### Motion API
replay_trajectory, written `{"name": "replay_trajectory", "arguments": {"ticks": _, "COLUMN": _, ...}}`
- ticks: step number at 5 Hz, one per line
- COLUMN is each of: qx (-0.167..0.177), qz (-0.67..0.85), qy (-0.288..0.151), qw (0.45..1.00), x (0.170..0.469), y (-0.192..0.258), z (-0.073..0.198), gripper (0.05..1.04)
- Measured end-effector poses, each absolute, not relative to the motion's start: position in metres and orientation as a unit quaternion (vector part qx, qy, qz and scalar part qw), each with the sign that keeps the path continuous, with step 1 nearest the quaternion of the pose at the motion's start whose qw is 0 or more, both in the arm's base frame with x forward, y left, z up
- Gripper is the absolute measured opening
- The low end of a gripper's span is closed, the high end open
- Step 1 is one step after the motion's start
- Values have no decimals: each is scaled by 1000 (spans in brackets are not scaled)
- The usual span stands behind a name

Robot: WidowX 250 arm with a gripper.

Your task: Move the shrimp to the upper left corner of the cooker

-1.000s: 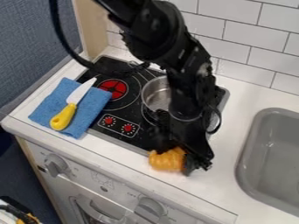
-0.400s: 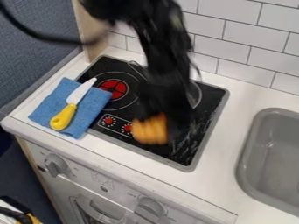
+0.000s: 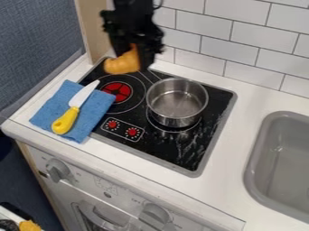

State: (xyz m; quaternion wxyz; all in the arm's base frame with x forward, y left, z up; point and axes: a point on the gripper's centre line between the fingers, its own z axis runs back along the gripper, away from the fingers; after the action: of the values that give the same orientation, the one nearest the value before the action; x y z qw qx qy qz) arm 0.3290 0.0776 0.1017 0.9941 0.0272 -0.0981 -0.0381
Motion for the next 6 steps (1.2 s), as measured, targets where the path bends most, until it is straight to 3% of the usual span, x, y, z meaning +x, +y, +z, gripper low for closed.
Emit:
{"name": "replay_trajectory", "arguments": {"ticks": 2, "qx": 42, "qz": 24, "qy": -72, "qw": 996, "x": 370, "y": 164, "z": 67, "gripper": 655}}
{"name": "replay_trajectory", "arguments": {"ticks": 4, "qx": 43, "qz": 38, "qy": -49, "qw": 997, "x": 386, "y": 176, "z": 33, "gripper": 655}}
{"name": "replay_trajectory", "arguments": {"ticks": 6, "qx": 40, "qz": 17, "qy": -37, "qw": 998, "x": 393, "y": 154, "z": 16, "gripper": 655}}
